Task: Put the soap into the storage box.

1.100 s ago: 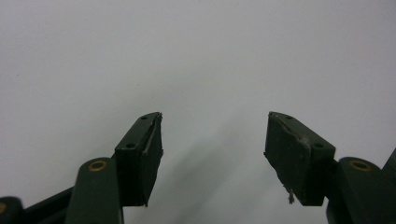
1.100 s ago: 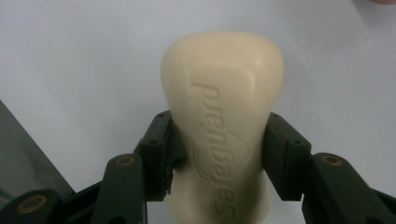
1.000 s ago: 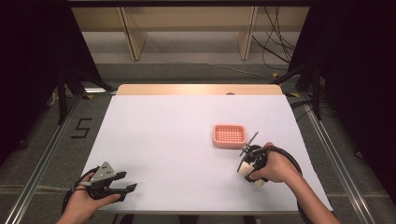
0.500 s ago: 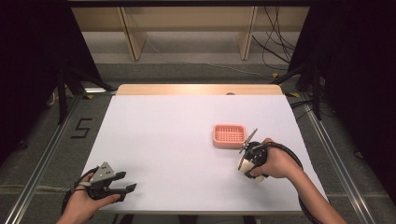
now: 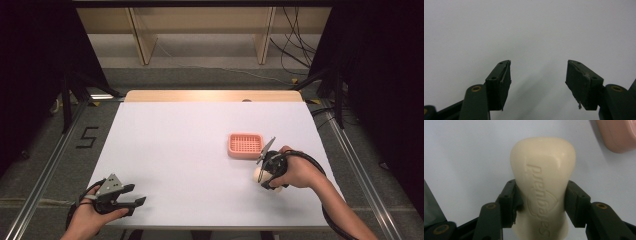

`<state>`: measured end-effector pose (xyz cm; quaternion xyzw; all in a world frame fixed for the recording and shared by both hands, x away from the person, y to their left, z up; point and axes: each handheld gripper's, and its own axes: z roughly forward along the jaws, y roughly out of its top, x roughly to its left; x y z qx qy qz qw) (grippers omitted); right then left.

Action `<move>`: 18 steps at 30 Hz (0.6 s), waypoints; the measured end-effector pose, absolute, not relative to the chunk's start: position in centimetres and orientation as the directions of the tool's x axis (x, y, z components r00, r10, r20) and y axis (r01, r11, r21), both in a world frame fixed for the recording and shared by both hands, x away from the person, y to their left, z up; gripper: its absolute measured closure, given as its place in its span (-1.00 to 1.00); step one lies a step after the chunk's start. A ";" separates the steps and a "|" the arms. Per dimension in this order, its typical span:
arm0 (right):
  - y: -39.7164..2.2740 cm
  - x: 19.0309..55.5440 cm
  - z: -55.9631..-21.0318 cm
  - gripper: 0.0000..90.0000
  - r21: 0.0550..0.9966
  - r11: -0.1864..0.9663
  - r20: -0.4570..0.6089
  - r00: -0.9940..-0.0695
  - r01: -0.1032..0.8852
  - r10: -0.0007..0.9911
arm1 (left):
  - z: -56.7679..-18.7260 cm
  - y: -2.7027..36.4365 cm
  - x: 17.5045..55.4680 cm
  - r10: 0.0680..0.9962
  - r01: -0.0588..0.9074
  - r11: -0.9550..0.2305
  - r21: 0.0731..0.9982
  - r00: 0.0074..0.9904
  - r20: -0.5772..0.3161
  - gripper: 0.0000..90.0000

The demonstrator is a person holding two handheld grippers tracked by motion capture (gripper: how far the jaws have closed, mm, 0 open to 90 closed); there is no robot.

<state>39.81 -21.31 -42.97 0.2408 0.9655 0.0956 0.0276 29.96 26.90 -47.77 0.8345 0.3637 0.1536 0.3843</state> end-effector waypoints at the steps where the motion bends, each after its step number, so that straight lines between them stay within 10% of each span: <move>1: -21.3 39.8 -42.9 0.12 0.195 0.864 -0.014 -0.879 0.464 0.476 | -47.8 26.9 30.0 0.726 0.489 -0.438 0.755 0.687 -0.024 -0.20; 18: -21.8 41.2 -42.2 0.12 0.189 0.874 -0.041 -0.886 0.447 0.462 | -47.8 26.9 30.0 0.726 0.490 -0.440 0.753 0.687 -0.023 -0.20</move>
